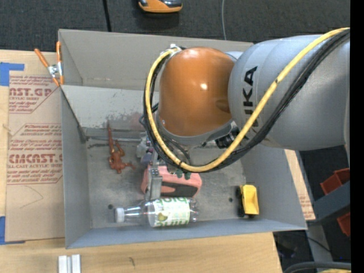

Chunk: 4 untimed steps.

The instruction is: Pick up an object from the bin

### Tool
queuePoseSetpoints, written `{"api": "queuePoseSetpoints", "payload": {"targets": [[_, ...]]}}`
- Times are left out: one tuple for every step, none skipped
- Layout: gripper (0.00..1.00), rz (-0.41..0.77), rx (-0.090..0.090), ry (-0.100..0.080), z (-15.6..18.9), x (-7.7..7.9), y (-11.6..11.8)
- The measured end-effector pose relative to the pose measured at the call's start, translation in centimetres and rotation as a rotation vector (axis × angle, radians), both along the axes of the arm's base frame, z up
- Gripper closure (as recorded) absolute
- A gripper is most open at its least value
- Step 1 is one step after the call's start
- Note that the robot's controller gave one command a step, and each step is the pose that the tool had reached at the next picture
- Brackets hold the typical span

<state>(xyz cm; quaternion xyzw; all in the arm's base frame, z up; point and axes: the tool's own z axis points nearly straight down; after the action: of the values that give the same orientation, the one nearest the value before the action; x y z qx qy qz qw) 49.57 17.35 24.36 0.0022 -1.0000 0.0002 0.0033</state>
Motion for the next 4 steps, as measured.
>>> {"api": "queuePoseSetpoints", "payload": {"targets": [[0.0,-0.003,0.002,-0.008,0.5,0.2,-0.1],[0.0,0.047,0.004,-0.015,-3.8,0.0,-2.2],[0.0,-0.034,0.0,-0.004,-7.4,0.0,-3.5],[0.0,-0.297,0.001,-0.008,-9.9,0.9,-4.0]]}}
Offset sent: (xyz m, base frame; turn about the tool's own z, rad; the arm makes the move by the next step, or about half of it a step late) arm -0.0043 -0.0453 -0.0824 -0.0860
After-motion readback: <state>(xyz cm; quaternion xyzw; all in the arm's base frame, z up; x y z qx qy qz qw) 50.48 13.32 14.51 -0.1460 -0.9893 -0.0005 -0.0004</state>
